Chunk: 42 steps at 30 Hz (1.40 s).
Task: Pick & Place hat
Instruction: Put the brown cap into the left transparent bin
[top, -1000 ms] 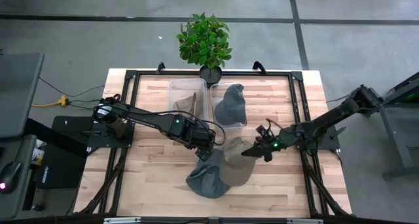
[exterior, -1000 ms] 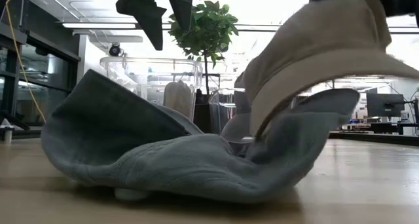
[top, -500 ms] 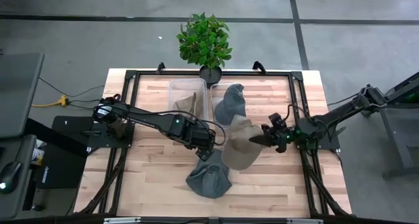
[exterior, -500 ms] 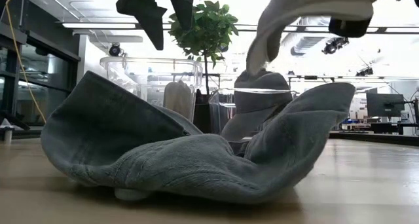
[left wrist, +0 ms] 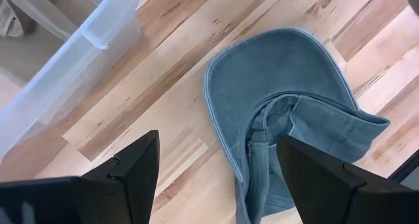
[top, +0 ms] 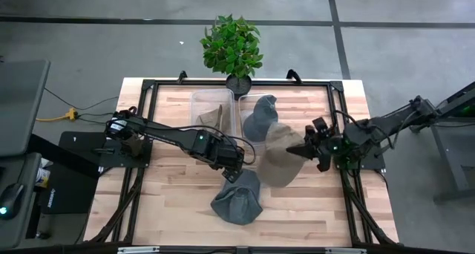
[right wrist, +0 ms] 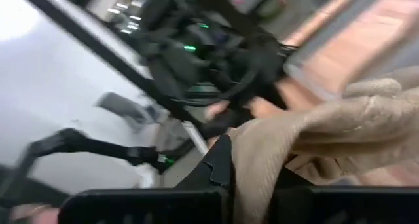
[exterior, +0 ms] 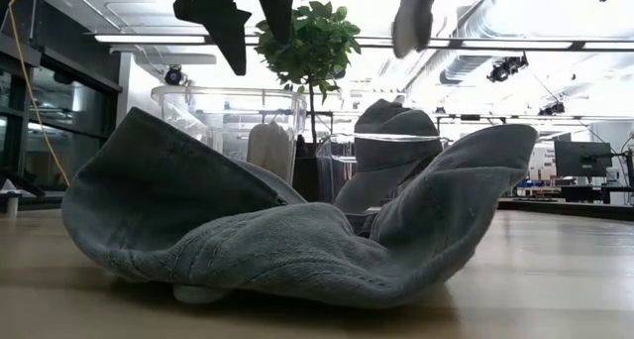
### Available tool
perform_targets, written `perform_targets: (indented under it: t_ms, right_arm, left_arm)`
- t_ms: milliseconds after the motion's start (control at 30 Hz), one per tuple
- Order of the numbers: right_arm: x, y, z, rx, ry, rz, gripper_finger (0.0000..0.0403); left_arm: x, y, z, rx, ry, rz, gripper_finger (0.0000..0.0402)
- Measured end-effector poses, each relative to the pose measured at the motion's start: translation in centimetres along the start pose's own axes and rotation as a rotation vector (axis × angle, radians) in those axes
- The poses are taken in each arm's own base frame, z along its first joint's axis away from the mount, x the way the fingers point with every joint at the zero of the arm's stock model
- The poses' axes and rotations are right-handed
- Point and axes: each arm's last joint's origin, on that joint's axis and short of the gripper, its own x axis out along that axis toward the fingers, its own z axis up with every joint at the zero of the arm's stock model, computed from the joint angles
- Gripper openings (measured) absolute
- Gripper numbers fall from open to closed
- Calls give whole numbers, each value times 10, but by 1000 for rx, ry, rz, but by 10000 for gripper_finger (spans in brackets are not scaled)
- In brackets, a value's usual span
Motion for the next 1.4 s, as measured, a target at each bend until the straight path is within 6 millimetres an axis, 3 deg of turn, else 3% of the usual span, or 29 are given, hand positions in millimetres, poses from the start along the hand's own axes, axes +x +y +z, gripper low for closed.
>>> perform_targets:
  t_ms: [233,567,700,1033,1400]
  right_arm:
    - [-3,1,6,44,31,-213,0]
    - [18,5,2,42,41,-280,0]
    - [26,5,-2,38,96,-273,0]
    - [41,13,-8,-42,201,-113,0]
    - [52,28,-9,-138,239,124,0]
  left_arm:
    - [0,-5,2,-16,-7,-55,264]
    - [-2,-15,7,-45,-51,-173,264]
    - [-17,-12,8,-51,-75,-215,264]
    - [-67,10,18,31,-189,-321,264]
    - [-80,13,17,135,-178,-394,264]
